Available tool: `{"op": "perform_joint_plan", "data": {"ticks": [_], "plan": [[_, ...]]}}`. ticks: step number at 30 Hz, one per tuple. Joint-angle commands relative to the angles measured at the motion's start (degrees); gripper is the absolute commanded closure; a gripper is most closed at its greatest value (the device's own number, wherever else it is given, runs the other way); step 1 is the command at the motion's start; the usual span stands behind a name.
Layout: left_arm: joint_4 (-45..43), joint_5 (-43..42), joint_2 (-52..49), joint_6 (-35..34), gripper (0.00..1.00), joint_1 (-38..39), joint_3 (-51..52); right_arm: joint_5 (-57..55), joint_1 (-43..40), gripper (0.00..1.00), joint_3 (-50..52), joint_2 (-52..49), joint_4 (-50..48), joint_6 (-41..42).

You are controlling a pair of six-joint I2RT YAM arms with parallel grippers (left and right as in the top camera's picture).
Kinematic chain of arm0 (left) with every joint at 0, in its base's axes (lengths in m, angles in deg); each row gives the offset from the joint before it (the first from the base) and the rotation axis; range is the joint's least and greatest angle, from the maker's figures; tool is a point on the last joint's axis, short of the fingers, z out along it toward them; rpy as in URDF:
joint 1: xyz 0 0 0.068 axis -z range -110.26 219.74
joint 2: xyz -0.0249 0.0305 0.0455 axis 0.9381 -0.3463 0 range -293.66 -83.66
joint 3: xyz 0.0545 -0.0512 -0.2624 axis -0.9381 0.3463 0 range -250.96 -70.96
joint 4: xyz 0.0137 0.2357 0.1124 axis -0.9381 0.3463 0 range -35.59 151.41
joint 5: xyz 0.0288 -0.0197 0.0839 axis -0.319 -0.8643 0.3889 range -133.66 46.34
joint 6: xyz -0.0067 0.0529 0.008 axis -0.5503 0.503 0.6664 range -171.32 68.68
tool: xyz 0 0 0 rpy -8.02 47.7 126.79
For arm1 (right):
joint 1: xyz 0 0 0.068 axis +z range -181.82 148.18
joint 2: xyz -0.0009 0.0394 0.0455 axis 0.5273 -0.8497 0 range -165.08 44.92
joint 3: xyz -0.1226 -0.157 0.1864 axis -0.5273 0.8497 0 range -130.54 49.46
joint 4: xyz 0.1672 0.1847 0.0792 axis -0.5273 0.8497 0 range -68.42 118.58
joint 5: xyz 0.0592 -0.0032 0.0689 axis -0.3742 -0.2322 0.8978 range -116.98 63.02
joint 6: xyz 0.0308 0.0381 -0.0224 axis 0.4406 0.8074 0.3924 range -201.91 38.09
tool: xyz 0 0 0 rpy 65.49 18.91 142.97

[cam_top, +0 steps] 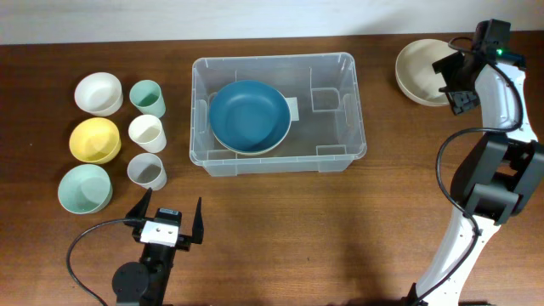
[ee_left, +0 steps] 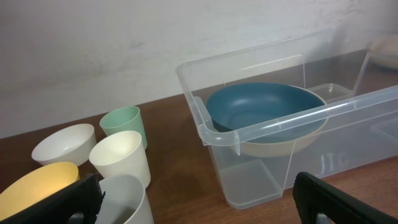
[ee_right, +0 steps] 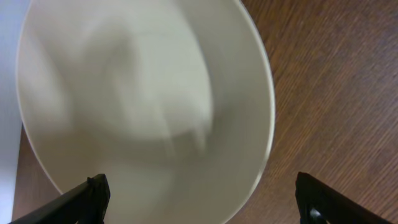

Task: Pack container
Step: 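Grasp the back cream bowl rim with the right gripper and lift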

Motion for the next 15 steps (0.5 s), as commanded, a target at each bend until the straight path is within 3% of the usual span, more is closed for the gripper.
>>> {"op": "perform_joint_plan", "data": {"ticks": [1,15], "plan": [[0.22,0.22,0.44,0.94,0.00,-0.04,0.28,-2.97,-0.42,0.09,-0.20,-1.27,0.04,0.81],[0.20,0.22,0.44,0.94,0.00,-0.04,0.28,-2.80,-0.42,0.08,1.07,-4.57,-1.29,1.75]]}}
